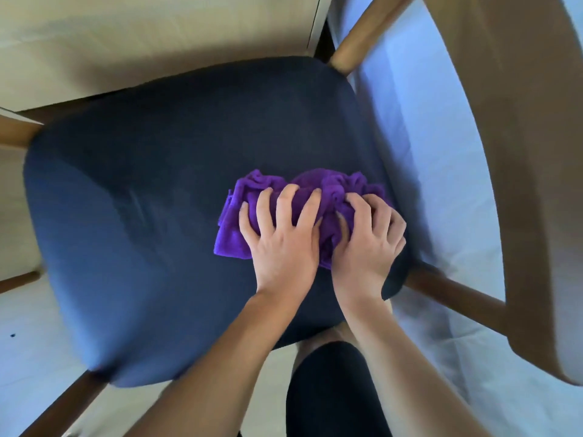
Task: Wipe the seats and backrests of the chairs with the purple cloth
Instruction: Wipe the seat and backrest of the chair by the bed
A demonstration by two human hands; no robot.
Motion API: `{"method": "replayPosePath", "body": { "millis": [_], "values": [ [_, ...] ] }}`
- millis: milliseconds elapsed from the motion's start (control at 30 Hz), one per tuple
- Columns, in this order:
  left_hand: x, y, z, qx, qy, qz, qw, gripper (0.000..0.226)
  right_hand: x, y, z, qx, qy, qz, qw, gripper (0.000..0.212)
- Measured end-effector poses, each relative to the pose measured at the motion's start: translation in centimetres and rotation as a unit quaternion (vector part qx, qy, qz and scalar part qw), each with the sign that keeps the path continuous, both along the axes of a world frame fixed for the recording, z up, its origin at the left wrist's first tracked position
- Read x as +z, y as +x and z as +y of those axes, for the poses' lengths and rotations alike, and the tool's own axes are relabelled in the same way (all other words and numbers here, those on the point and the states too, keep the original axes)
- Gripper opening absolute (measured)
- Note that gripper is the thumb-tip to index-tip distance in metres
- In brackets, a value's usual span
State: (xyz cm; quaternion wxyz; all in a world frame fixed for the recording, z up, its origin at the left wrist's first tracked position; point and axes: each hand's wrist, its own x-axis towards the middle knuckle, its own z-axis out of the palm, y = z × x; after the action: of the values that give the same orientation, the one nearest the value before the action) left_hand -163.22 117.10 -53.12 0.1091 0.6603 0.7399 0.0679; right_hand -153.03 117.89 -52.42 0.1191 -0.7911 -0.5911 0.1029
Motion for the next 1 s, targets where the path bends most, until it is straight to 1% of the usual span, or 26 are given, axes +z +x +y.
{"method": "replayPosePath", "body": {
  "millis": [100,200,333,467,533,667,800,1000],
  "values": [
    [-0.7,0.1,2.3,0.01,0.021,0.012,1.0,0.037,-0.4,-0.6,1.7,-0.027,0.038,-0.005,0.999,0.024],
    [-0.7,0.3,5.4,0.014,0.042,0.009,0.999,0.033,-0.3,-1.4,4.3,-0.056,0.052,-0.002,0.997,0.025],
    [-0.5,0.5,11.5,0.025,0.044,0.0,0.999,0.035,0.0,-1.5,10.5,-0.054,0.023,0.026,0.998,0.032],
    [-0.3,0.3,17.2,0.04,0.023,-0.014,0.999,0.035,-0.2,-1.1,16.5,-0.038,-0.012,0.089,0.995,0.033],
    [-0.3,0.1,16.9,0.038,0.02,-0.014,0.999,0.036,-0.4,-1.0,16.5,-0.034,-0.022,0.091,0.995,0.034],
    [0.1,-0.3,13.5,0.009,0.014,-0.014,1.0,0.039,-0.3,-0.5,13.8,-0.03,-0.032,0.061,0.997,0.036],
    [0.6,-1.1,12.0,-0.018,0.002,0.0,1.0,0.039,0.1,-0.7,11.8,-0.024,-0.04,0.036,0.998,0.036],
    [0.8,-2.5,9.5,-0.046,0.008,-0.001,0.999,0.036,0.0,-1.5,9.0,-0.01,-0.025,0.002,1.0,0.036]
  ]
}}
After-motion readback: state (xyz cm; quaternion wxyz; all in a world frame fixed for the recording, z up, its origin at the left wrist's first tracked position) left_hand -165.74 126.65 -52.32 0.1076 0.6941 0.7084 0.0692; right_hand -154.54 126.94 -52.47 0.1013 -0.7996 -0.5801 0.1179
